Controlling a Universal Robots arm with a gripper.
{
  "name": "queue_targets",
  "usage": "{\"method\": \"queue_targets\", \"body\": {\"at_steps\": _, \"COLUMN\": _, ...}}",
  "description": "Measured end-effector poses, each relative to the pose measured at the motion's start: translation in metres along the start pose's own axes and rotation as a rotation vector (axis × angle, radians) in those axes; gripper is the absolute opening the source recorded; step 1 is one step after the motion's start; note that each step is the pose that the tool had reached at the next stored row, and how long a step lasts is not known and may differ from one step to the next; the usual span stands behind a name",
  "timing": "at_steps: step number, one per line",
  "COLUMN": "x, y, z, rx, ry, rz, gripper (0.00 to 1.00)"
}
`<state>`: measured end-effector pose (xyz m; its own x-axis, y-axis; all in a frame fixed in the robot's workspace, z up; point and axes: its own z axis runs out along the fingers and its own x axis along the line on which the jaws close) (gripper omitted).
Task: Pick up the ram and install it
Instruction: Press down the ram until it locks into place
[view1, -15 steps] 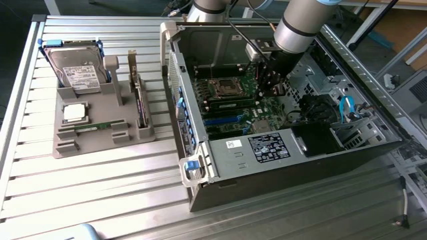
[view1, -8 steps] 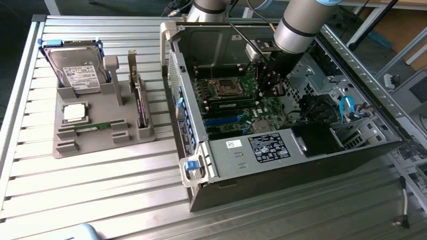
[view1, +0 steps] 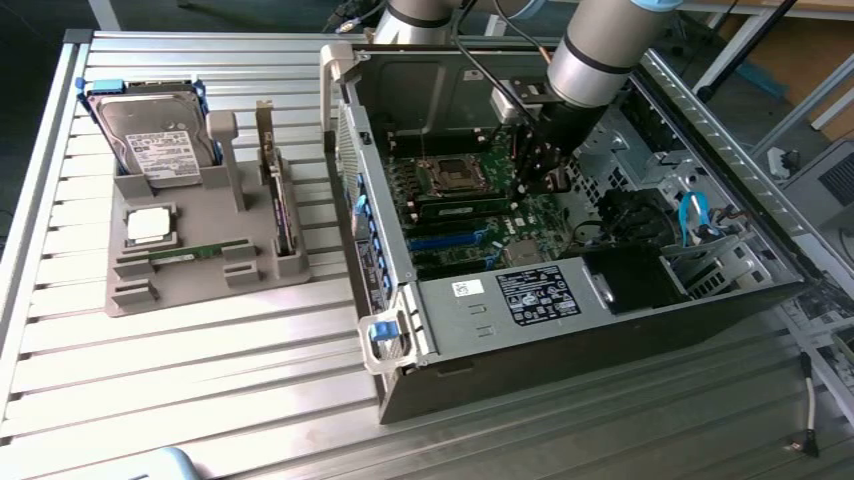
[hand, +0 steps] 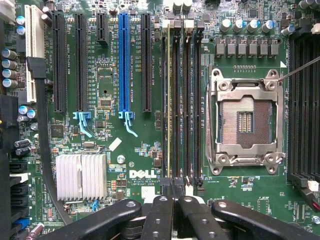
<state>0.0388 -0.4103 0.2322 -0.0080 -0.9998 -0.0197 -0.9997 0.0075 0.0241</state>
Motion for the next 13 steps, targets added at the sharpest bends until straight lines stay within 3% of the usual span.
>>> {"method": "queue_targets", "body": {"at_steps": 13, "x": 0.0001, "y": 0.0, "z": 0.0005, "rx": 0.0001, "ry": -0.0003, "rz": 0.0, "gripper": 0.1}}
